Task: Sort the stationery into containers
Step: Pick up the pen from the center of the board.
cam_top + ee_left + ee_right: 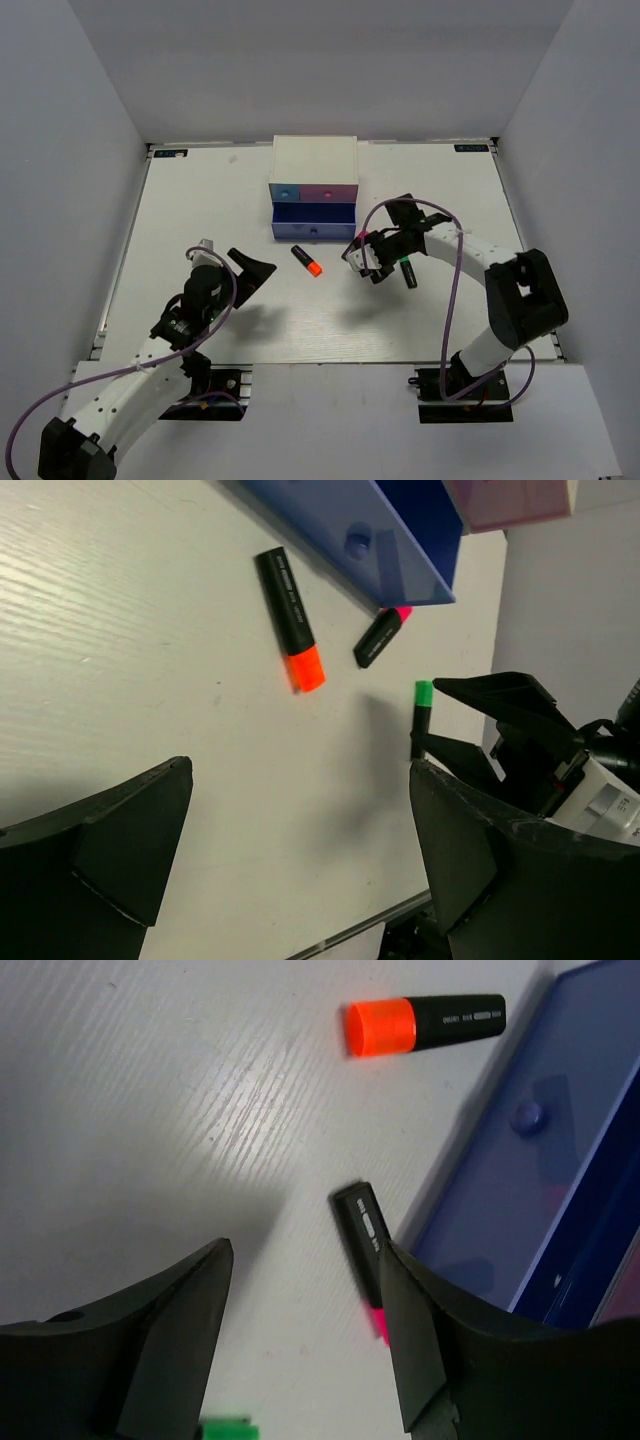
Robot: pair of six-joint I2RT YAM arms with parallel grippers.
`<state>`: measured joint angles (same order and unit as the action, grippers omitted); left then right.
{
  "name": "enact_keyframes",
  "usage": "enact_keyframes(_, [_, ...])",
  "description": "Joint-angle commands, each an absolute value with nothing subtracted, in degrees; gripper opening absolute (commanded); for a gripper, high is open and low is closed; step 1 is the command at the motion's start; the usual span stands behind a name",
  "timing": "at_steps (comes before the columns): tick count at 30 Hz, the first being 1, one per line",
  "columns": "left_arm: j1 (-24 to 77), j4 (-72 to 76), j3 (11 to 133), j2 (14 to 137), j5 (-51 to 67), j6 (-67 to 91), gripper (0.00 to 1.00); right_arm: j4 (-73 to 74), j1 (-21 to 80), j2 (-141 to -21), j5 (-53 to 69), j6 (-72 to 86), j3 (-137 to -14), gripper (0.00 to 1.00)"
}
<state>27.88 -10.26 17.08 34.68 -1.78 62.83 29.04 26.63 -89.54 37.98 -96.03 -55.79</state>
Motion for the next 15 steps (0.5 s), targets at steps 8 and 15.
enact_keyframes(8, [27.69, -21.88, 18.37, 31.64, -6.24, 61.62, 1.00, 32.87, 31.55, -100.63, 31.04, -101.95, -67.93, 0.47])
enact_keyframes(15, [27.69, -21.36, 17.85, 31.64, -5.71, 61.08, 1.00, 32.61, 32.17, -102.57, 24.44, -105.72, -68.73, 0.47])
